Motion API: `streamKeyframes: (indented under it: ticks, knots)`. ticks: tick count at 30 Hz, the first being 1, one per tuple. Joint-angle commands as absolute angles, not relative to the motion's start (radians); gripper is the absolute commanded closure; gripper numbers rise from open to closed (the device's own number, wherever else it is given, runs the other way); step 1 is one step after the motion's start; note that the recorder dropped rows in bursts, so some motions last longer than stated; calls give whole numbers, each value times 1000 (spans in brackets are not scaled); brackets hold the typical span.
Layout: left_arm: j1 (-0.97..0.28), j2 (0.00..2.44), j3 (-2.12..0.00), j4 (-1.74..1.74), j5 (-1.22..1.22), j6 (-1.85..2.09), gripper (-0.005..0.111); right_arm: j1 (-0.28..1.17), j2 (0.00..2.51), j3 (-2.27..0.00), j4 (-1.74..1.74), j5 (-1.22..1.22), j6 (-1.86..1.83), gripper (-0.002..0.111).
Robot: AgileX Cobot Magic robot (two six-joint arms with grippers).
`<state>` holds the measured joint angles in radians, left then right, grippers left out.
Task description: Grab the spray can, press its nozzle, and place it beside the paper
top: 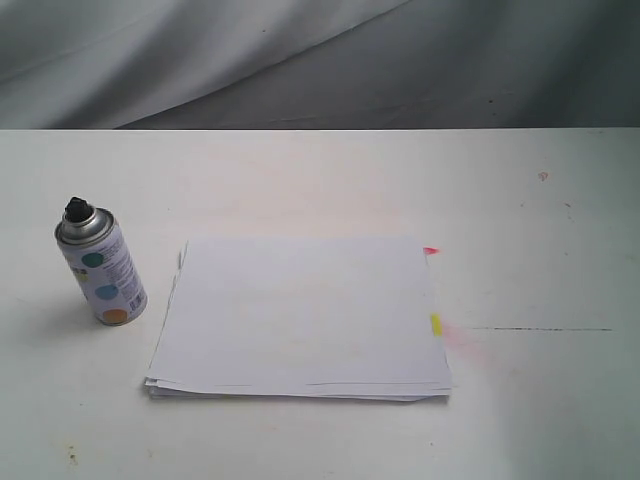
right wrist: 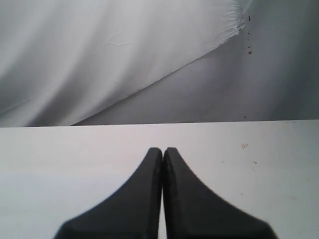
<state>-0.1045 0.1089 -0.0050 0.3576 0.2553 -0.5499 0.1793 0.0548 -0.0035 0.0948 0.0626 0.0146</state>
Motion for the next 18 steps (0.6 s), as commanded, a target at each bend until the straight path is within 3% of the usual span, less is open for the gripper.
streamKeyframes:
  ticks: [1, 18]
  knots:
    - [-110, 107, 0, 353, 250, -545, 107, 172, 51, 0, 64, 118, 0, 108]
    - [-110, 107, 0, 353, 250, -545, 107, 172, 51, 0, 70, 144, 6, 108]
